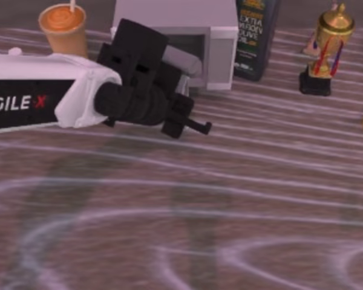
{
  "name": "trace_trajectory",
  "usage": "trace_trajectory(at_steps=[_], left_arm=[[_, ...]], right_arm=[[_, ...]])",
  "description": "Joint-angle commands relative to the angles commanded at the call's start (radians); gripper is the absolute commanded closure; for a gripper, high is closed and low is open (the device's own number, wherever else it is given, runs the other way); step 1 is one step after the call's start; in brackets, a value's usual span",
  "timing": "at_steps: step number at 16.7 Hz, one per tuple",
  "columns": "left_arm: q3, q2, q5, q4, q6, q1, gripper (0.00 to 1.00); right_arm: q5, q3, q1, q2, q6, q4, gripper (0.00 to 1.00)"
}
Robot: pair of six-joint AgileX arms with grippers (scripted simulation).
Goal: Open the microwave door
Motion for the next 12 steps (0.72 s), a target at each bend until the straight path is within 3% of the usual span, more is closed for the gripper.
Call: trace_trajectory(at_steps=[12], left_arm=[[-0.029,-0.022,0.049,0.002,0.057,0.023,1.0]], right_arm=[[0.0,0.0,0.0,0.0,0.0,0.0,0.0]])
